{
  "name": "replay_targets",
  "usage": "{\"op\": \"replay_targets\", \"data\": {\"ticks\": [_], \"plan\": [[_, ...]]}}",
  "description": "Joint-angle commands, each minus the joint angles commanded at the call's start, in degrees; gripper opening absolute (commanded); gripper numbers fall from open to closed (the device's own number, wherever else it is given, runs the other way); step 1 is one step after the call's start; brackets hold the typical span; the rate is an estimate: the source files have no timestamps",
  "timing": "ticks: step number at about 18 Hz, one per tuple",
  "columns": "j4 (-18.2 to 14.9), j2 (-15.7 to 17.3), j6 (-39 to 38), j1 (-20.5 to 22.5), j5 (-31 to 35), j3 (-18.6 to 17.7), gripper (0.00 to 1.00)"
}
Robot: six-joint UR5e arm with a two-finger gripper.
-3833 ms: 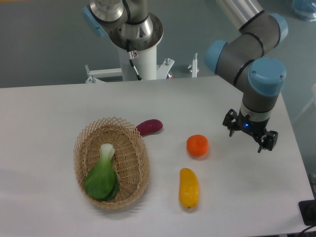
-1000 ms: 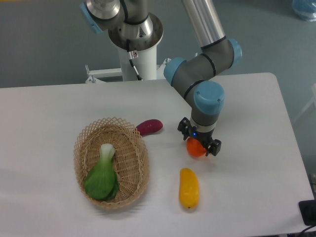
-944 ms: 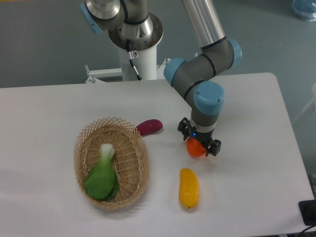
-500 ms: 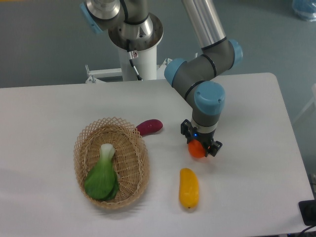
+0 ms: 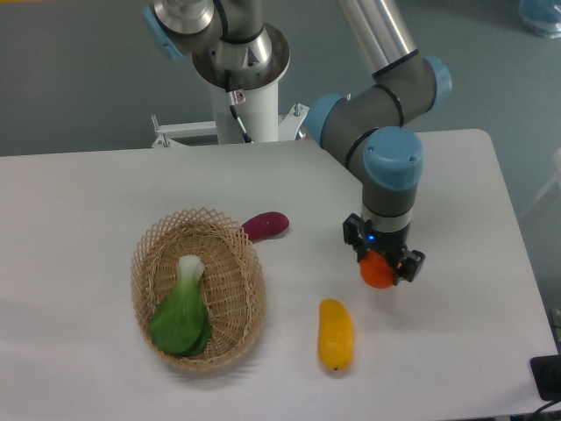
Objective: Pick up the orange from the table
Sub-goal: 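Lift the held orange up off the table and away from the eggplant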
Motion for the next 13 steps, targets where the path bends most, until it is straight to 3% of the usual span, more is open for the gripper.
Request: {"op": "replay_targets", "data": {"ticks": [5, 9, 13], "plan": [[-0.7, -1.32, 0.17, 0.79, 0.0, 3.69, 0.72], [-7.9, -2.02, 0.44, 0.79, 0.0, 8.17, 0.73], [-8.79, -2.29, 0.44, 0.79, 0.0, 8.79, 0.73]]}}
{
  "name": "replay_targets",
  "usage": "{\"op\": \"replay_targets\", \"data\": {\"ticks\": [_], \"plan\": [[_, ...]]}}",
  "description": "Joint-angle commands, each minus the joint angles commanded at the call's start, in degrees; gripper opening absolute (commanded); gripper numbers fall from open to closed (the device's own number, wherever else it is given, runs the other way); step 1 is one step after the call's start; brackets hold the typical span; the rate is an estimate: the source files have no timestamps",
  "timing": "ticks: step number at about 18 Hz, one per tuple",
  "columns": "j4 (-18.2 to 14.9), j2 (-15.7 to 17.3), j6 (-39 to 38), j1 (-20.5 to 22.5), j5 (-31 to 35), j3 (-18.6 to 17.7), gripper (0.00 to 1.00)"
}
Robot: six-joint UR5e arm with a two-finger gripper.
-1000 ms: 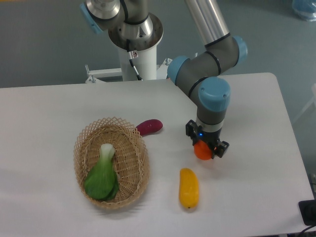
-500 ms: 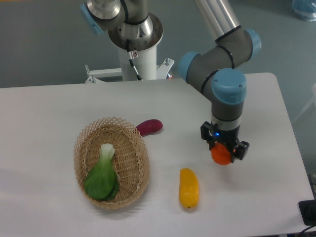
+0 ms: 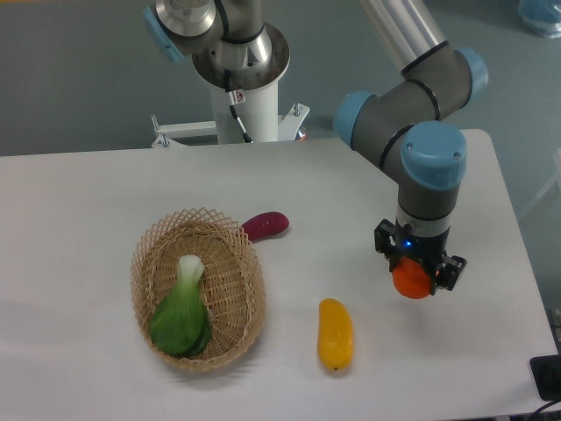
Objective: Pick up the orange from the table
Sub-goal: 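Lift the held orange up off the table and away from the eggplant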
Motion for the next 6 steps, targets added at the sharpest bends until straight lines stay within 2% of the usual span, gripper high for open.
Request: {"op": "replay_targets", "data": {"ticks": [6], "plan": [[0.18, -0.09, -0.26, 0.0, 0.0, 0.0, 0.73]]}}
